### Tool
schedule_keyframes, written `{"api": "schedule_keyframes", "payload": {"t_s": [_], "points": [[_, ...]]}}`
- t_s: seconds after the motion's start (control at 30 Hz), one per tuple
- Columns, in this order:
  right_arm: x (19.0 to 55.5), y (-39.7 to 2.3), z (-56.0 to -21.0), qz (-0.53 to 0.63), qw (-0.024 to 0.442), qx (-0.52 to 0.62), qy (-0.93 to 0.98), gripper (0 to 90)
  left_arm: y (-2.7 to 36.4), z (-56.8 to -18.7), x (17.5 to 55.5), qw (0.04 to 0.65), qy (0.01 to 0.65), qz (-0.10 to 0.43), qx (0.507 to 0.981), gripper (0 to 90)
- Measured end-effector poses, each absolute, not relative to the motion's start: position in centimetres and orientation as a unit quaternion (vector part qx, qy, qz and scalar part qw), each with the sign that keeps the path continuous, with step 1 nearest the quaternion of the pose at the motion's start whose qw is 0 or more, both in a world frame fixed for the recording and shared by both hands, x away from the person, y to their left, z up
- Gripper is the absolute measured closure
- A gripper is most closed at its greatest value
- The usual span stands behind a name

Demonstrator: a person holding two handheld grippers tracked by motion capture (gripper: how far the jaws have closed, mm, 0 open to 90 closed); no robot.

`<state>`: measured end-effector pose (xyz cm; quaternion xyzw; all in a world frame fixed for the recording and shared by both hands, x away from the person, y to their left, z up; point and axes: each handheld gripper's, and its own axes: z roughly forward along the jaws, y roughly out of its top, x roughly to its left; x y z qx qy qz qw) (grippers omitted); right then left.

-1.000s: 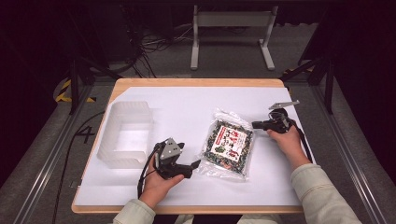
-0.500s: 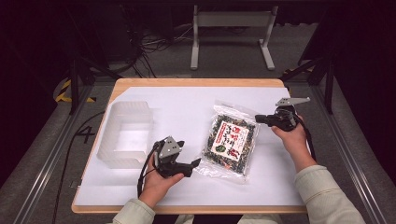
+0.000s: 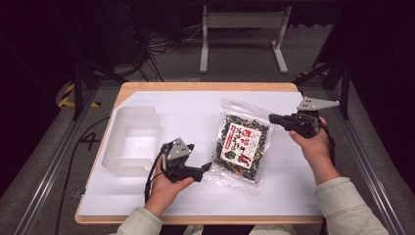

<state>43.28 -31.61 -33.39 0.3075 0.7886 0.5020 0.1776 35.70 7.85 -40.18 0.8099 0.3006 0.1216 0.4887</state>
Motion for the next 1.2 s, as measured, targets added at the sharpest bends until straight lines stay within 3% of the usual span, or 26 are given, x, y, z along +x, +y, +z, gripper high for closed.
{"api": "schedule_keyframes", "payload": {"t_s": [0.5, 1.2], "points": [[38.8, -30.0, -29.9, 0.537, 0.223, 0.227, 0.782, 90.0, 7.8, -38.4, 37.2, 0.495, 0.307, 0.106, 0.806, 9.9], [34.9, -29.4, -28.8, 0.578, 0.257, 0.183, 0.753, 90.0, 7.3, -37.8, 39.2, 0.52, 0.308, 0.088, 0.792, 9.9]]}}
